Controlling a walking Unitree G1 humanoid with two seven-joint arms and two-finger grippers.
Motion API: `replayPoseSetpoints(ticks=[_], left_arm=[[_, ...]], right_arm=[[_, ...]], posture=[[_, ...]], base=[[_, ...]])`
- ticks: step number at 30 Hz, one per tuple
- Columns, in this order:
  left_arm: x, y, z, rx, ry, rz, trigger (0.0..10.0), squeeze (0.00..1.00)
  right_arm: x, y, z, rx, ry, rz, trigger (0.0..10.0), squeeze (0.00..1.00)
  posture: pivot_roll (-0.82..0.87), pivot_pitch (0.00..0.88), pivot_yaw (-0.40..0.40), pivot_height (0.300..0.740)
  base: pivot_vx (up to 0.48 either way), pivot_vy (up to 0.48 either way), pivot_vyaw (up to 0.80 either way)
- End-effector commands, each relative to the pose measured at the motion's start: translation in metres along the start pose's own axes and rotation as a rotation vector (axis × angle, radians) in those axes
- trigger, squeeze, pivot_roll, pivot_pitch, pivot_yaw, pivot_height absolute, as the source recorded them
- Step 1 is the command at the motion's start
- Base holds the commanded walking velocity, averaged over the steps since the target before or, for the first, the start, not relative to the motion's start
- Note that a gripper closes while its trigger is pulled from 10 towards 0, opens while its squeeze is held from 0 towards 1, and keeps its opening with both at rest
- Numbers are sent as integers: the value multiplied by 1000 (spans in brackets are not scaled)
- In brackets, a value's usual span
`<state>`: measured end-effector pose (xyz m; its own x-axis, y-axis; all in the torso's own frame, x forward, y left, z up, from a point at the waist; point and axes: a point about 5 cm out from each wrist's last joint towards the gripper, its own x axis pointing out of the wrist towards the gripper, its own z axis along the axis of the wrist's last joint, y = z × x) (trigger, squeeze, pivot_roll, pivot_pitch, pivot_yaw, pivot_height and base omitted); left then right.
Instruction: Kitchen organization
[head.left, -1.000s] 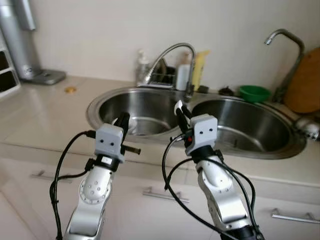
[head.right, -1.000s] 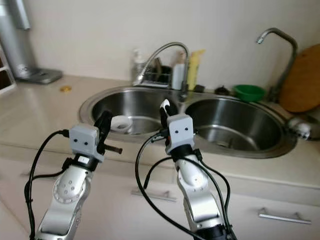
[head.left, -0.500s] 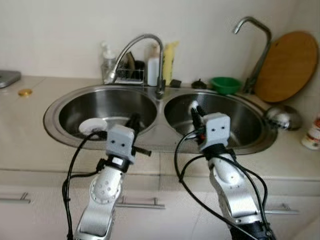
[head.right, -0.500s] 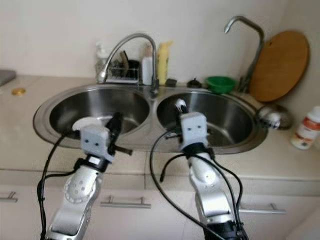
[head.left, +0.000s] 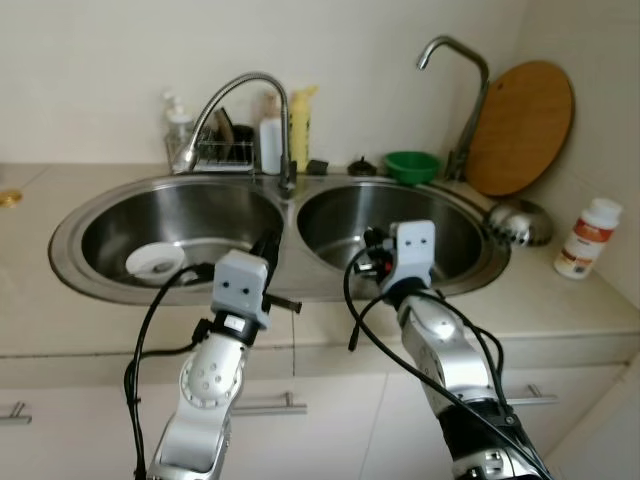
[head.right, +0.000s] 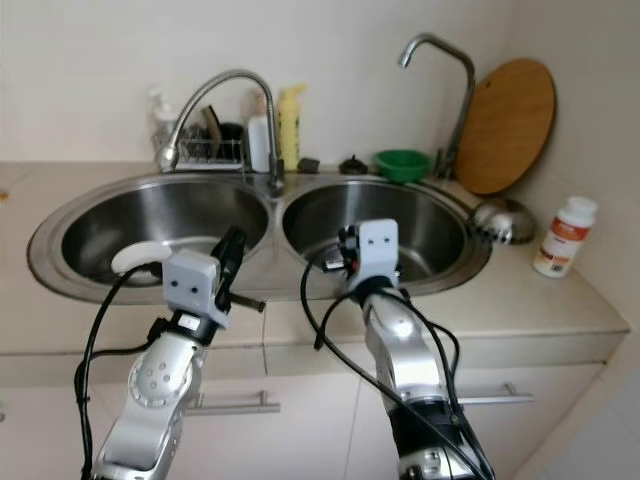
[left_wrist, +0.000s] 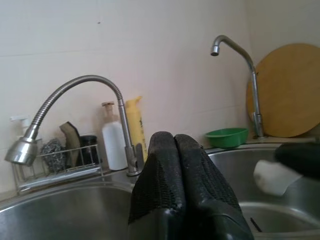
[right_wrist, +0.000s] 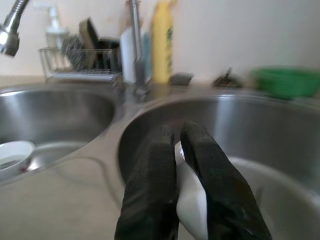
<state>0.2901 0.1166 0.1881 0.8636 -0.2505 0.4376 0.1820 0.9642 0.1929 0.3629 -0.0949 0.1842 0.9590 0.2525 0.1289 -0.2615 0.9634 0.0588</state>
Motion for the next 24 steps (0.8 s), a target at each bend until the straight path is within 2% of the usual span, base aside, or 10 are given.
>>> replayPoseSetpoints(ticks=[1, 2, 5, 6, 8, 11, 15, 16, 17, 24], left_arm=[[3, -3, -1, 6, 7, -10, 10000, 0], [3, -3, -1, 6, 8, -10, 10000, 0], [3, -2, -1, 7, 8, -11, 10000, 0], [4, -3, -1, 7, 8, -14, 10000, 0], [4, -3, -1, 8, 8, -15, 10000, 0], [4, -3, -1, 6, 8, -13, 10000, 0], [1, -3, -3, 4, 17, -11, 10000, 0], [1, -3, -3, 3, 18, -12, 10000, 0], [1, -4, -3, 3, 19, -14, 10000, 0], [1, -5, -5, -3, 23, -21, 10000, 0]], right_arm=[[9, 2, -5, 51, 68, 24, 10000, 0], [12, 3, -5, 61, 74, 29, 10000, 0], [22, 0, -5, 168, 120, 15, 10000, 0], [29, -4, -7, 195, 168, -17, 10000, 0], [34, -8, -6, 216, 198, -50, 10000, 0], [36, -15, -9, 246, 246, -107, 10000, 0], [32, -19, -29, 294, 373, -158, 10000, 0], [31, -20, -31, 298, 385, -165, 10000, 118], [30, -20, -34, 304, 399, -171, 10000, 1000], [28, -20, -37, 368, 384, -164, 10000, 1000]], posture=[[70, 0, -40, 740], [72, 0, -40, 740], [76, 0, -40, 740], [81, 0, -41, 740], [87, 0, -44, 740], [91, 0, -49, 740], [95, 0, -51, 740], [95, 0, -51, 740], [94, 0, -49, 740], [82, 0, -42, 740]], base=[[0, 0, 0], [0, 0, 0], [0, 0, 0], [0, 0, 0], [0, 0, 0], [0, 0, 0], [0, 0, 0], [0, 0, 0], [0, 0, 0], [0, 0, 0]])
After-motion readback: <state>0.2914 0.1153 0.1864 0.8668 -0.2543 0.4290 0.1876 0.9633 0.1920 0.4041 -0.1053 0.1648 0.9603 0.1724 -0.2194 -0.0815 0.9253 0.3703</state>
